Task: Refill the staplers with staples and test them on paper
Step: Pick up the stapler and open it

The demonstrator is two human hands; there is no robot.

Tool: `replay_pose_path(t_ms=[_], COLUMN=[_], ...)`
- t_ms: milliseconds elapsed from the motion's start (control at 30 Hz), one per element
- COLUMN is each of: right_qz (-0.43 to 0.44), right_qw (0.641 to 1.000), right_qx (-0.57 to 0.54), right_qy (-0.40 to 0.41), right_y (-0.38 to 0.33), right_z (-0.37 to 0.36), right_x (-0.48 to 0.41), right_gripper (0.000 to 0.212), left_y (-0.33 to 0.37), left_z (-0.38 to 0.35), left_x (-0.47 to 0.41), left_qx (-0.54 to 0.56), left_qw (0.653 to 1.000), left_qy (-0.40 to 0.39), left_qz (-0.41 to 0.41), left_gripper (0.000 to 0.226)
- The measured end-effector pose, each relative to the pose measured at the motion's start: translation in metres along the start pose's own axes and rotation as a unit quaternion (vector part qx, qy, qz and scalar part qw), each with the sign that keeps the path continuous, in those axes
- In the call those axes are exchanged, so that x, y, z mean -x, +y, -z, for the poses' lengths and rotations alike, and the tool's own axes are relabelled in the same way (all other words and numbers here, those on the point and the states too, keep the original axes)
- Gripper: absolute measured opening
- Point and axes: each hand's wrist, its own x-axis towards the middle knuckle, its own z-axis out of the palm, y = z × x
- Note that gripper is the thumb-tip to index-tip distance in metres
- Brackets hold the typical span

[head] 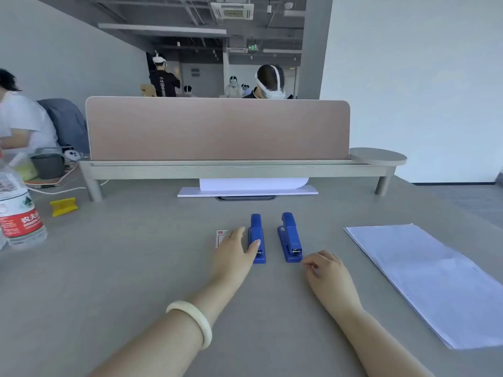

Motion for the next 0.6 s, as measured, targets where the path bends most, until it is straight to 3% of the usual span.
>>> replay_pose_path(t_ms=[100, 400, 600], right_qz=[-0.004, -0.009, -0.010], right_qw=[1.000, 1.000, 0.999], right_qx=[0.006, -0.006, -0.025], right_qy=[0.003, -0.014, -0.037], right_y=[0.005, 0.008, 0.003], right_z=[0.001, 0.003, 0.010], right_x=[0.000, 0.008, 0.016], right_gripper=[0.019, 0.019, 0.019], left_y=[0.004, 0.007, -0.014], left_z=[-0.014, -0.008, 0.037], left_x=[-0.006, -0.002, 0.029], left_qx=[-0.016, -0.071, 0.021], left_qw=[1.000, 0.997, 0.990], left_qy=[0.017, 0.011, -0.139], left_qz=[0.000, 0.002, -0.026], left_gripper=[0.031, 0.011, 0.010])
